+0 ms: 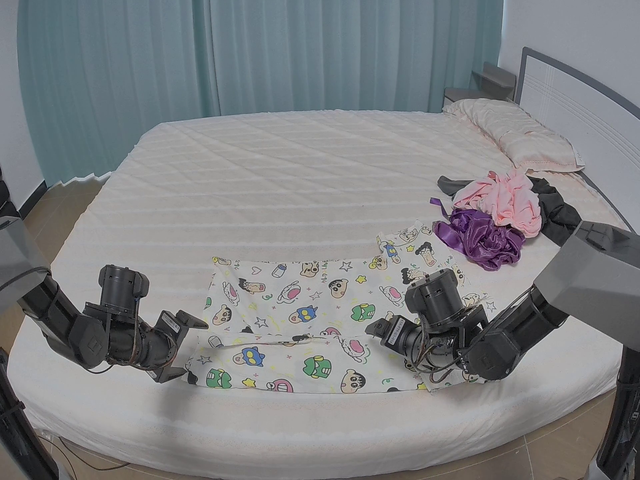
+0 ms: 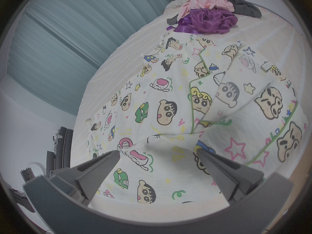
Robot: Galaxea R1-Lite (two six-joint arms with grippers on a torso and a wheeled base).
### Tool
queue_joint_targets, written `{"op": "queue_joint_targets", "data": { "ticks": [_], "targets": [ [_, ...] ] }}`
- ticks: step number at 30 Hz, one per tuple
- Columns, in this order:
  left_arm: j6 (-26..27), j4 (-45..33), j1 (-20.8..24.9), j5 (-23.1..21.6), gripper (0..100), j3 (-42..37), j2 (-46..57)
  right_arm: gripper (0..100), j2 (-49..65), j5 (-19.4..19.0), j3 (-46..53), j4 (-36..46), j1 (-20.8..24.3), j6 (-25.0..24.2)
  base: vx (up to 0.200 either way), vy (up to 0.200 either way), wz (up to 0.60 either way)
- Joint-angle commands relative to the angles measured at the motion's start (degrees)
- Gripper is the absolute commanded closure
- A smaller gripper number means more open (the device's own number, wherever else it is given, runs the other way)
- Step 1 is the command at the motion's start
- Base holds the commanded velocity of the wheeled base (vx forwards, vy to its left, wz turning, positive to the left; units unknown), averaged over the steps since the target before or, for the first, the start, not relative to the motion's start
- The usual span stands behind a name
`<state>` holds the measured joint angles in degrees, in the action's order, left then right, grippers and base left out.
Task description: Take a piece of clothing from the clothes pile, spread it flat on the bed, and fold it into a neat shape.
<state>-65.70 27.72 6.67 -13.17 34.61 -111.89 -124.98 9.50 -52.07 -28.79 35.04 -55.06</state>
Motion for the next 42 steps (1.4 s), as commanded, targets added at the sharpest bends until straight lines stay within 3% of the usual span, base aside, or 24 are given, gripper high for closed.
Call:
{"op": "queue_joint_targets", "data": {
  "ticks": [1,31,36,40,42],
  "targets": [
    [-0.05,0.05,0.01,-0.02,0,0.02,0.00,0,-1.50,0.00,-0.32,-0.03,0.38,0.05,0.000,0.000,0.00],
    [-0.13,0.84,0.19,-0.28,0,-0.42,0.18,0,-3.08,0.70,-5.68,-0.30,1.44,0.40,0.000,0.000,0.00],
    [-1.10,1.11,2.82,0.25,0,-0.33,1.49,0,1.40,0.79,-4.18,-0.30,2.85,0.66,0.000,0.000,0.00],
    [-3.47,4.18,6.08,2.44,0,0.55,0.79,0,4.66,0.79,-1.99,-0.30,0.74,2.15,0.000,0.000,0.00],
    [-3.47,6.20,8.71,5.61,0,0.72,-1.23,0,5.53,1.14,0.39,-0.30,-1.46,2.68,0.000,0.000,0.00]
  ]
}}
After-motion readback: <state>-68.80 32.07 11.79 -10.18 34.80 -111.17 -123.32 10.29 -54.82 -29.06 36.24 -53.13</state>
